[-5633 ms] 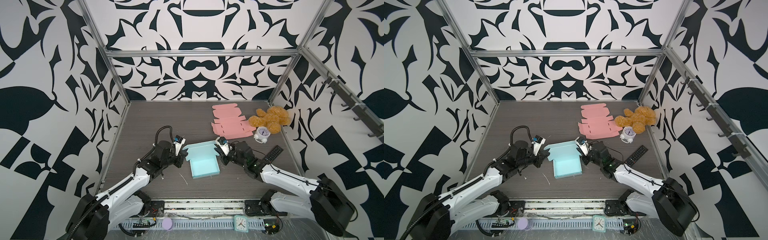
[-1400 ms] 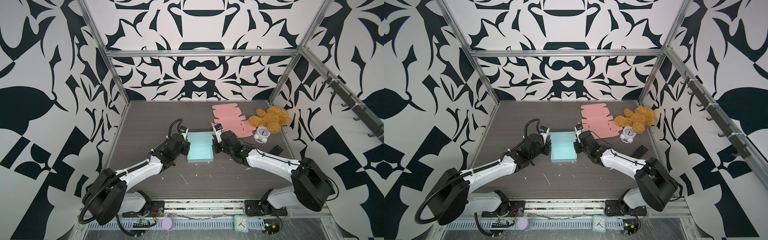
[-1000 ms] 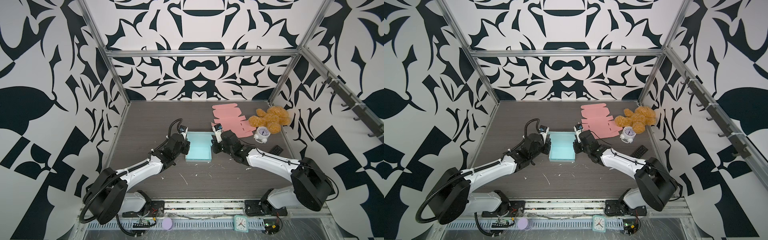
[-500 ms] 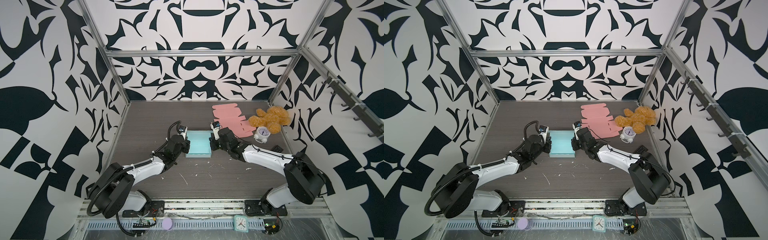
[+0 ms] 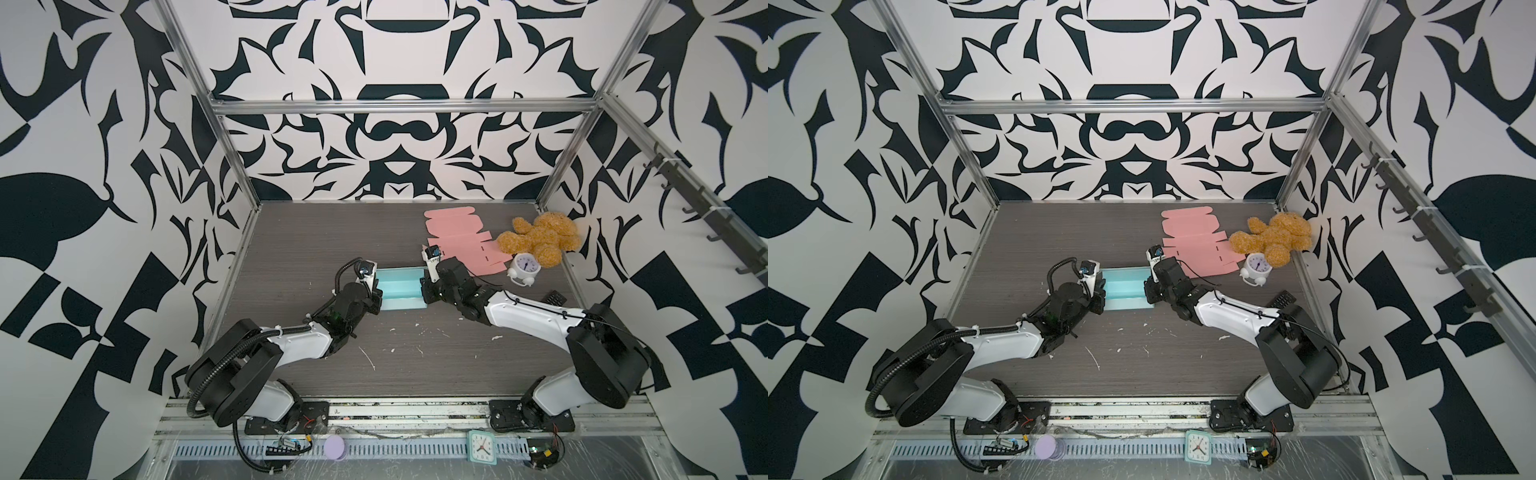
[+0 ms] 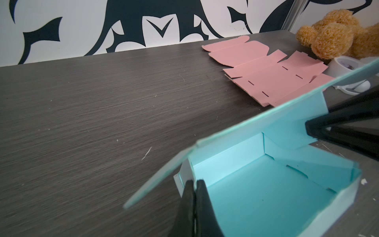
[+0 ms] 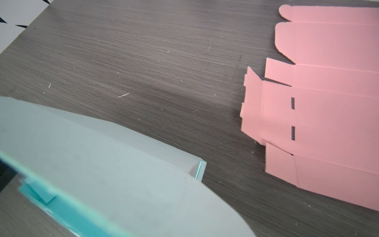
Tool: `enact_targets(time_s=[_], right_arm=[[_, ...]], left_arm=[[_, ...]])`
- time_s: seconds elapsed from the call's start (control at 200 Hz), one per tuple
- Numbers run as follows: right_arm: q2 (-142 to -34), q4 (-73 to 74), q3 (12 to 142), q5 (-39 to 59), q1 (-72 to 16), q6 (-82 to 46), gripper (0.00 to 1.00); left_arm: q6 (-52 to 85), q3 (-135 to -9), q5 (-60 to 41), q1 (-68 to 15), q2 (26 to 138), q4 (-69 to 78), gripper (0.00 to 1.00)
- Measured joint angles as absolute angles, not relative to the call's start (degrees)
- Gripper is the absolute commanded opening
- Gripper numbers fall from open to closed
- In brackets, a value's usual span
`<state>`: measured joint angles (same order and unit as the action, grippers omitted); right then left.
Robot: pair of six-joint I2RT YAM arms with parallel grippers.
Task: Fold the paper box
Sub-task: 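Press the lid down over the tray with both grippers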
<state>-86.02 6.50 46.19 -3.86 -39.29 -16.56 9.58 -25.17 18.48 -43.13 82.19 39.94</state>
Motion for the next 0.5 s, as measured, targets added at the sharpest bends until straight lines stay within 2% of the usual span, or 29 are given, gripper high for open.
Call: enact_targets(time_s=[0.155, 0.5], right_arm=[[-84.36, 6.04, 44.66, -4.25, -39.42, -16.51, 0.13], [-80.75, 6.24, 40.84, -4.12, -40.25, -16.45, 0.29]], left_arm=[[9.02, -24.08, 20.69, -45.5, 82.37, 41.76, 0.04], [8.01, -22.79, 24.36, -49.39, 84.58, 46.41, 0.05]])
